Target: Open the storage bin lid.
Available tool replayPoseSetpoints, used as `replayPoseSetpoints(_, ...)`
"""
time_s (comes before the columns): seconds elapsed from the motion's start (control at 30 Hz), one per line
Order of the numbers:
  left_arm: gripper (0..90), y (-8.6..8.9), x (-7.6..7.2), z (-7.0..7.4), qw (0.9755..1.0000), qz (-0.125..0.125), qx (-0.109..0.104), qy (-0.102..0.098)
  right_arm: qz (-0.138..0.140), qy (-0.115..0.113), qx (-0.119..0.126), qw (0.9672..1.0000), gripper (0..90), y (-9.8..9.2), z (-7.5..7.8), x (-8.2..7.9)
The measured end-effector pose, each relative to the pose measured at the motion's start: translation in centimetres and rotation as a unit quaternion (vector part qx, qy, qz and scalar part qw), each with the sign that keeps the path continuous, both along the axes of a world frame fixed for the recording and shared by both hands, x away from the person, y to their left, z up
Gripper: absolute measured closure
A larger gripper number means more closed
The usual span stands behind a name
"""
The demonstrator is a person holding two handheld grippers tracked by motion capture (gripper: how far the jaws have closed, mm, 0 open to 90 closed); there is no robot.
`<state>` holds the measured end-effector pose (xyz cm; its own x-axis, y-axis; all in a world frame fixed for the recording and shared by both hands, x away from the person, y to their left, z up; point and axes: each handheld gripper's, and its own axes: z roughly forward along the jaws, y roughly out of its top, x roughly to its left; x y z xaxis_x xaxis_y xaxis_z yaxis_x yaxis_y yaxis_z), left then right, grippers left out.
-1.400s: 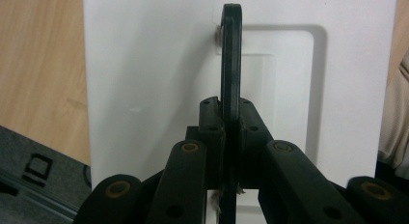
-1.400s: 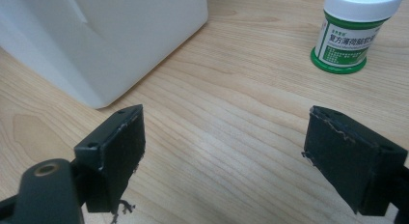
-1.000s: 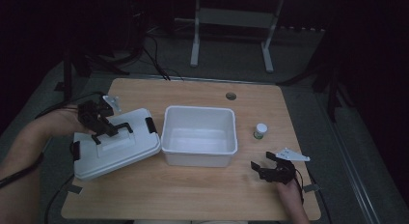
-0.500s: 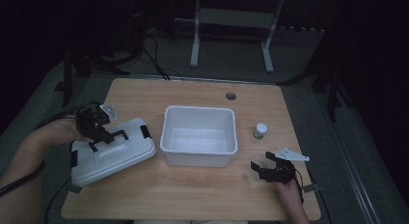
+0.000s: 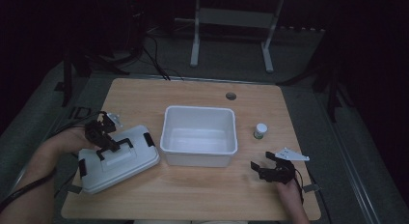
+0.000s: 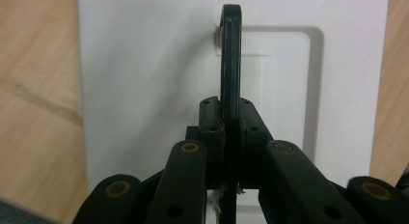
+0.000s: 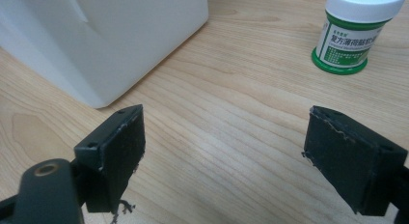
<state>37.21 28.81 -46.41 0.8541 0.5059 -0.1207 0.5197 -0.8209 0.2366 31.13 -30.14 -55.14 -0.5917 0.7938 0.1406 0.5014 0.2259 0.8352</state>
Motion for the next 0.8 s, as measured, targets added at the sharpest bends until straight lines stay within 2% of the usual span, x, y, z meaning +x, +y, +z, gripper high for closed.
replayPoseSetpoints(0.23,83.5,-0.7,0.4,-1.2,0.9999,0.000,0.004,0.009,0.002,-0.001,0.000,1.0000,14.3,0.1,0.1,0.0)
replayPoseSetpoints(0.3,83.5,-1.1,0.5,-1.7,0.9998,-0.005,0.012,0.017,0.004,0.001,0.000,1.0000,14.3,0.0,0.1,0.0)
replayPoseSetpoints(0.5,83.5,-1.3,0.8,-1.9,0.9998,-0.003,0.001,0.021,0.003,0.004,0.001,1.0000,14.3,-0.2,0.3,0.1)
replayPoseSetpoints(0.6,83.4,-1.3,0.9,-1.9,0.9997,-0.001,0.000,0.023,-0.003,0.002,-0.010,0.9999,13.9,-0.4,0.6,0.1)
replayPoseSetpoints(0.63,83.3,-1.3,0.9,-1.8,0.9998,-0.001,0.003,0.020,-0.009,-0.002,-0.014,0.9999,13.9,-0.5,0.8,0.1)
replayPoseSetpoints(0.73,82.2,-1.1,0.9,-1.6,0.9999,0.009,-0.002,0.010,-0.011,0.011,-0.007,0.9999,13.9,-0.9,1.1,0.2)
replayPoseSetpoints(0.77,73.0,-1.0,0.9,-1.5,0.9999,0.012,0.001,-0.001,-0.019,0.014,0.004,0.9997,14.0,-1.4,1.5,0.3)
replayPoseSetpoints(0.8,73.0,-0.9,1.0,-1.3,0.9998,0.020,0.000,-0.009,-0.019,0.014,0.004,0.9997,14.0,-1.4,1.5,0.3)
